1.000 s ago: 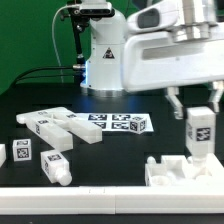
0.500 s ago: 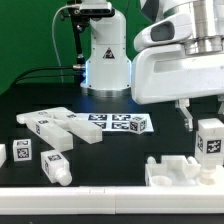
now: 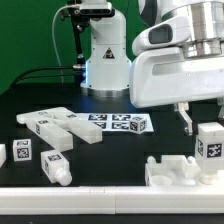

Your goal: Assemble chair

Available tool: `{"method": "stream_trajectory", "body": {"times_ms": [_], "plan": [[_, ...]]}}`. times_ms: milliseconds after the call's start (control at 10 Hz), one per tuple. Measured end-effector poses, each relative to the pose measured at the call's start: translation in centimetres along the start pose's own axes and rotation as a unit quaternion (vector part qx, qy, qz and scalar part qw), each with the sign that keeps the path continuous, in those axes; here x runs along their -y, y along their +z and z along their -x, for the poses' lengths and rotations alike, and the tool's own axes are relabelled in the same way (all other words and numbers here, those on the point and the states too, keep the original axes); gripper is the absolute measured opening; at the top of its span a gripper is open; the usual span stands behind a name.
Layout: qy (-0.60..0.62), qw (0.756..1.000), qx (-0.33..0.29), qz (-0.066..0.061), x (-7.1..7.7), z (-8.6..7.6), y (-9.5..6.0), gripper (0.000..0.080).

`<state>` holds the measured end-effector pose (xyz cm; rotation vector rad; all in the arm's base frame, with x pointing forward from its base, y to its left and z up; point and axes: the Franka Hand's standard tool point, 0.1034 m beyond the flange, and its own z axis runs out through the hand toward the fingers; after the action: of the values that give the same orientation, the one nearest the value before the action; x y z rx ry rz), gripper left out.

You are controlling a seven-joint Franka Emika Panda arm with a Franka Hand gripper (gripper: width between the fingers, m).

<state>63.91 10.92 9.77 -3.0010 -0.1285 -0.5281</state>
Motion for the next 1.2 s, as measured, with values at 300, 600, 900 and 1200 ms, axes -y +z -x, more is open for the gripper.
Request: {"method": "stream_trajectory", "body": {"times_ms": [300, 600, 900, 1200], "plan": [[0.0, 1.0, 0.005, 0.001, -0.1, 0.4, 0.5, 0.0284], [-0.002, 1.0, 0.013, 0.001, 0.0, 1.0, 1.3, 0.0284], [-0.021, 1.0, 0.011, 0.001, -0.1, 0.8, 1.3, 0.0299], [-0.021, 1.0, 0.012, 0.001, -0.1, 0.9, 1.3, 0.0604]]}}
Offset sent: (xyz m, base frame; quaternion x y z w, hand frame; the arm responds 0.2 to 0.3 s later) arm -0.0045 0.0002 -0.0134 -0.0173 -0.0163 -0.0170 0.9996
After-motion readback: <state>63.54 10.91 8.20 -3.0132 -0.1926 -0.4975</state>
